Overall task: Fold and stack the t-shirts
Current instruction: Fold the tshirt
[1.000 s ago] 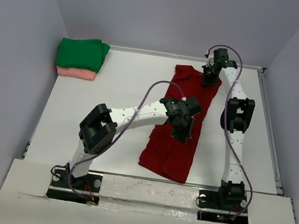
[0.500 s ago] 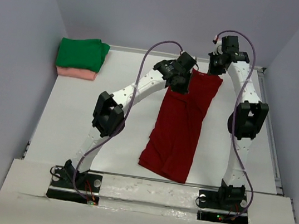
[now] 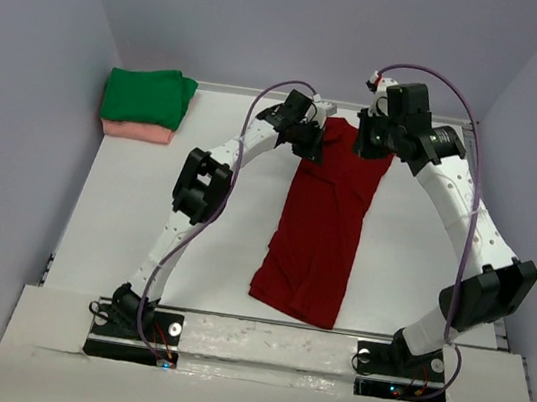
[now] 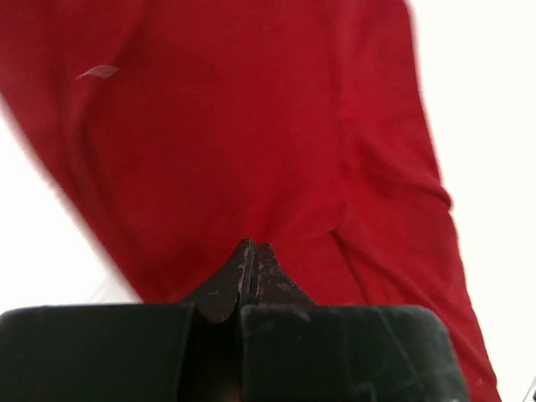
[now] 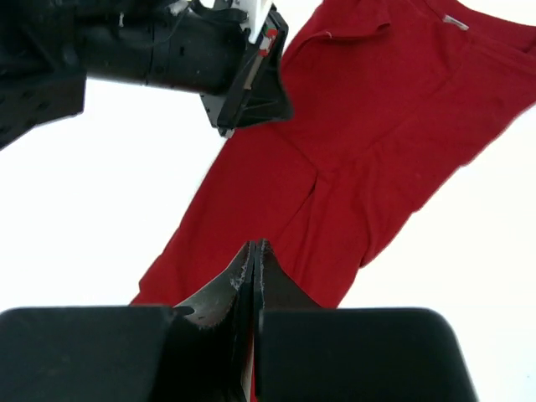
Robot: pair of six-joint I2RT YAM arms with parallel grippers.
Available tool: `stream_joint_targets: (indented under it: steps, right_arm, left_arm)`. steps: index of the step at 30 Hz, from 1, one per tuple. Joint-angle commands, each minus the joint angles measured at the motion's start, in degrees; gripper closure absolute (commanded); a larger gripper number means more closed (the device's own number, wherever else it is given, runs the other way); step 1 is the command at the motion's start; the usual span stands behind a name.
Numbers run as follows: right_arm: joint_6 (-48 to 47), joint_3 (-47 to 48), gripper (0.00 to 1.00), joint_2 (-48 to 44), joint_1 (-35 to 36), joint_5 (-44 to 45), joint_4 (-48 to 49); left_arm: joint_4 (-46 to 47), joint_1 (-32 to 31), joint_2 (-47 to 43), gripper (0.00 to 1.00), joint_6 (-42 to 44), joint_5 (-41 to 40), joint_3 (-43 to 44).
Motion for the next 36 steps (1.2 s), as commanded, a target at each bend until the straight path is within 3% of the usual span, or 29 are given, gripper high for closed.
stream_joint_targets:
  steps: [1,6,15,23,36]
  right_arm:
    - [1.5,-6.9,1.0,-5.9,-1.1,2.7,2.3]
    - [2.6,-9.4,1.0,-9.0,-1.1,2.4,1.2]
    - [4.7,-7.9,1.0,-13.6,-1.1,-0.9,0.5]
    - [4.8,-9.0,1.0,-13.5,-1.1,-0.2,0.8]
    - [5.6,-13.7,1.0,-10.3,-1.1,2.4,1.3]
  left_arm:
    - [8.0,-0.1,1.1,1.0,2.4,16.0,3.6]
    - [13.9,1.6,4.6,1.0,-2.7,21.1,2.7]
    - [9.8,5.3,9.7,1.0,-9.8,8.1,4.8]
    - [9.1,8.0,9.1,1.0,-13.2,2.8,3.8]
    - [11.3,13.5,1.5,1.0,-13.2,-1.7,-10.8]
